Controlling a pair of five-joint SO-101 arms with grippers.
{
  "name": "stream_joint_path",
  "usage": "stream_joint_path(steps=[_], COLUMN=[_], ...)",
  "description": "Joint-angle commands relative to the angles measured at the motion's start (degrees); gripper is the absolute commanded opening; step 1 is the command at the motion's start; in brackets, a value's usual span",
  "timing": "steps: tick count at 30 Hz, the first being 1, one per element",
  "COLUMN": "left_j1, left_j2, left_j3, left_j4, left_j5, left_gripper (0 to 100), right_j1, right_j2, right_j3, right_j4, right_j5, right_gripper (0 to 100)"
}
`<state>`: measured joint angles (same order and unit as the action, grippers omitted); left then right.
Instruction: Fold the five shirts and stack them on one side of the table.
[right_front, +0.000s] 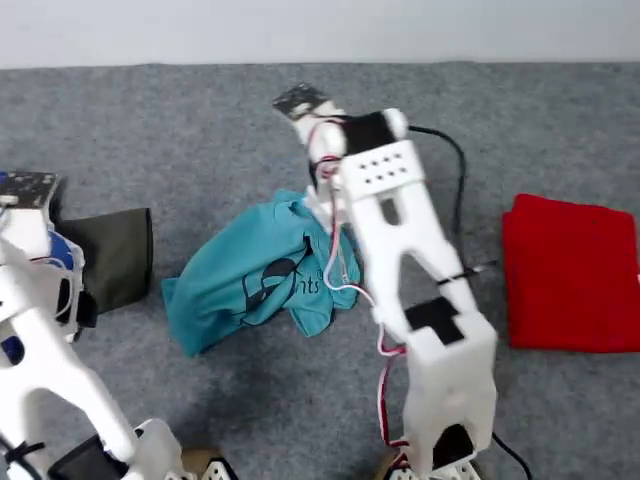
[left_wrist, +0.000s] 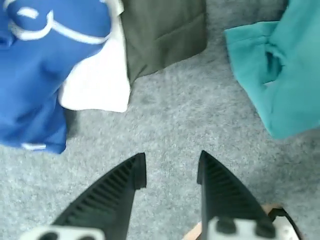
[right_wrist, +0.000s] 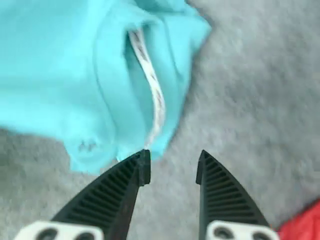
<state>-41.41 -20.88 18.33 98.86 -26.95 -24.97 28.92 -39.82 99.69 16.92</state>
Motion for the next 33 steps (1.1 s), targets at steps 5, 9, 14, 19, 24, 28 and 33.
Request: stream_joint_path(steps=[5,9,14,19,24,28,33], left_j1=[-3.52,-3.69,-3.69,-3.69,-3.69,-3.69,-3.52], left_j2=[-1.76,-1.76,-1.76,-1.76,-1.76,-1.76,-1.76], left_j3=[-2.15,-2.07,-2.07,-1.98,-1.98,-1.89,-1.89], left_j4=[1.14,1.14,1.14,1.14,1.05,-0.09,-0.18], left_j5=[0.88,0.88,0.88,0.88,0.88,0.88,0.88], left_gripper=[18,18,18,18,18,18,18], right_j1=[-4.88,-7.08,-7.96,-7.52,-6.81,-3.56,3.65], right_j2=[9.45,13.23,14.64,12.0,4.62,-1.71,-8.92], right_j3=[-13.54,-13.63,-12.84,-3.25,12.75,24.35,35.34], right_j4=[0.57,3.21,3.38,3.38,3.38,3.38,3.38], right_j5=[-0.62,-0.44,0.62,3.43,5.89,7.47,11.25], right_gripper=[16.9,15.8,0.5,1.0,1.0,1.0,1.0])
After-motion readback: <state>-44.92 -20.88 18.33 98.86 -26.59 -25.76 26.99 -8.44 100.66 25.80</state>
